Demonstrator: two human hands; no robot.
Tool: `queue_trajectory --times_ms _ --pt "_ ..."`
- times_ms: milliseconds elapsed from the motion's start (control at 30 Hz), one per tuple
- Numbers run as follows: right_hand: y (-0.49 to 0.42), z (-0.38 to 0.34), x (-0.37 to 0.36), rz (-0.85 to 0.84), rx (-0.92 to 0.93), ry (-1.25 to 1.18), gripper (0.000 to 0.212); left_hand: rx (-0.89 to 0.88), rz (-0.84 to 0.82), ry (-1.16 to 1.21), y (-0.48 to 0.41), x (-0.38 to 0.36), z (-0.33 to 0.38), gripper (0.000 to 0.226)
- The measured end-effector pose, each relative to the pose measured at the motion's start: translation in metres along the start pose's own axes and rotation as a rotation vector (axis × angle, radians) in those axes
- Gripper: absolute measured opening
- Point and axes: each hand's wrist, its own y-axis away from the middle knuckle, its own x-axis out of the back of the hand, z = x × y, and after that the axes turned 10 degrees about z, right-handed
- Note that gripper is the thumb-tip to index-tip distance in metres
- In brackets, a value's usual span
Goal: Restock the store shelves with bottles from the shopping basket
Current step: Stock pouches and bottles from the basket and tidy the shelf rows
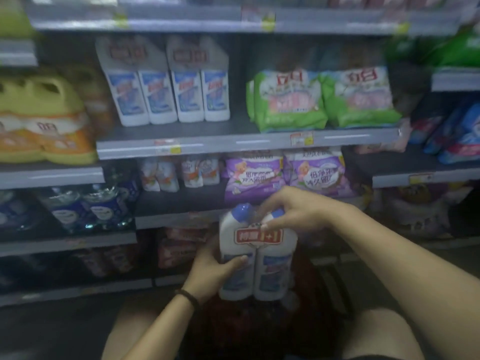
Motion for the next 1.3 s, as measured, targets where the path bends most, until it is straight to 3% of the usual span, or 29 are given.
queue_trajectory --times_ms 133,267,333,567,700,767,967,1067,1133,1233,1300 --pt "-0.015 -0.026 0.026 0.384 -0.078 -0.179 0.036 -0.006 0.184 0.194 -0.011 0.015 0.046 0.017" --pt "-0.034 -0.041 0.024 0.583 -0.136 -0.544 0.037 -0.054 0.277 0.264 -0.025 0.031 0.088 0.034" --pt "-0.039 -0.048 0.022 0.580 -0.147 -0.684 0.028 -0.057 0.303 0.304 -0.031 0.039 0.108 0.029" --pt "-0.047 -0.068 0.001 0.417 -0.267 -1.043 0.037 -0.024 0.332 0.382 -0.043 0.064 0.172 0.030" --pt "-0.054 -0.084 0.003 0.351 -0.233 -1.163 0.060 0.009 0.310 0.420 -0.044 0.076 0.195 0.032" --pt "-0.056 -0.090 0.005 0.351 -0.223 -1.186 0.066 0.017 0.309 0.437 -0.045 0.082 0.203 0.033" --pt "-0.049 -0.096 0.011 0.328 -0.213 -1.031 0.045 0.055 0.292 0.417 -0.044 0.089 0.208 0.034" --pt "-0.047 -0.101 0.012 0.459 -0.212 -1.016 0.046 0.037 0.253 0.357 -0.049 0.091 0.210 0.040" --pt "-0.049 -0.109 0.013 0.583 -0.209 -0.974 0.045 -0.046 0.322 0.185 -0.049 0.087 0.208 0.055" --pt "-0.054 -0.124 0.016 0.748 -0.220 -0.820 0.046 -0.293 0.473 -0.372 -0.037 0.068 0.196 0.079" --pt "-0.056 -0.135 0.017 0.817 -0.233 -0.728 0.048 -0.344 0.282 -0.315 -0.032 0.057 0.187 0.097"
